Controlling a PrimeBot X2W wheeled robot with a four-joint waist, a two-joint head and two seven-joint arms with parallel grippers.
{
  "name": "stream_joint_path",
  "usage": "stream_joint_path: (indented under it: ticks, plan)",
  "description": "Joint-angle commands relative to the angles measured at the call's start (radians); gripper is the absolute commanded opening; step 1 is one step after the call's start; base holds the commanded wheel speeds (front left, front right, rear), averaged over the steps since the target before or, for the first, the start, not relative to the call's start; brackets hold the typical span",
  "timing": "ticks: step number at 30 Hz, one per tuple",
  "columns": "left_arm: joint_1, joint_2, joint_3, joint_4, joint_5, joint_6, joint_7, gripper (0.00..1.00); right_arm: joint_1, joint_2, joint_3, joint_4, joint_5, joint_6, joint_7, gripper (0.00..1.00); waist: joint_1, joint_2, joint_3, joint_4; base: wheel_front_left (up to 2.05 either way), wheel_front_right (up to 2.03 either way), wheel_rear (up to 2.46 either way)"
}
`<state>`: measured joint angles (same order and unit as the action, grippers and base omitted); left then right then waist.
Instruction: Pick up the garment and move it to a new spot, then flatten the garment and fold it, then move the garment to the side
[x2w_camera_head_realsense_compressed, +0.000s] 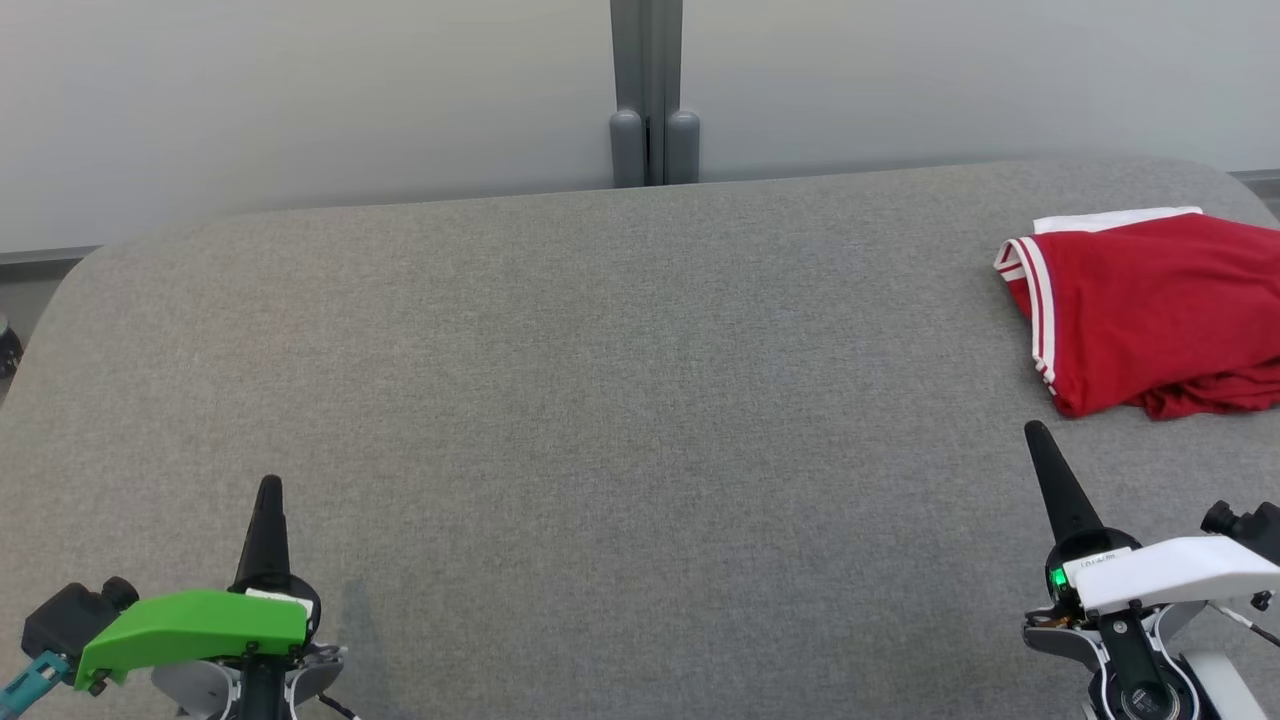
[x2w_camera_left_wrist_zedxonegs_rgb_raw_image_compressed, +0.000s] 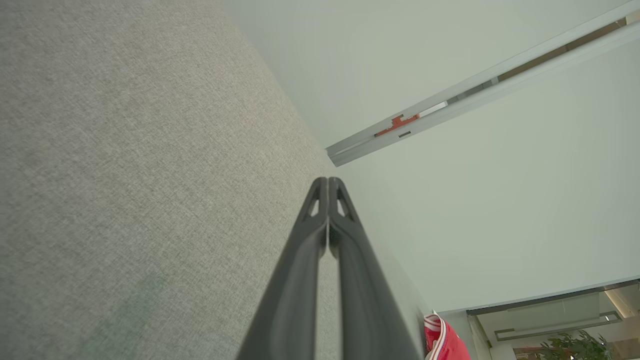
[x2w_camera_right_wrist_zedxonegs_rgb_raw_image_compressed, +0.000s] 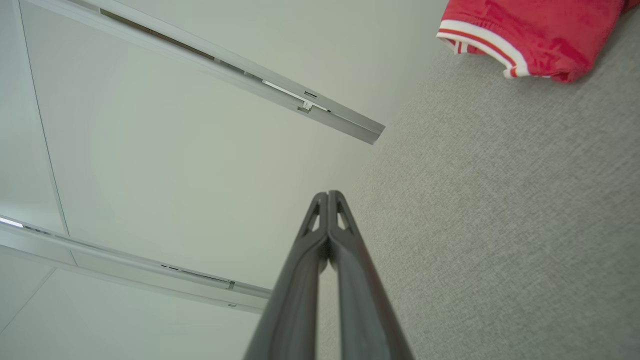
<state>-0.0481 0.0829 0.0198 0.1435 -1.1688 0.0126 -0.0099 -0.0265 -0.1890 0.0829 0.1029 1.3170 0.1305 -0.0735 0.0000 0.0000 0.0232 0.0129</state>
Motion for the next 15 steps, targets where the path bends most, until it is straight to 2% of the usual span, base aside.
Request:
stream_joint_path:
  ticks: [1,15]
  plan:
    - [-0.027,0.001,0.009,-0.009,-0.024,-0.007,0.007,0.0,-0.019,-0.011,0.005,-0.001,0.032,0.0,-0.007,0.0,0.0,0.0,-0.001,0.0,0.0,0.0,0.0]
    - [-0.037,-0.008,0.036,-0.01,-0.159,-0.019,0.042,0.0,-0.049,-0.048,0.049,0.03,0.211,0.0,-0.034,0.0,0.0,0.0,-0.007,-0.004,0.0,0.0,0.0]
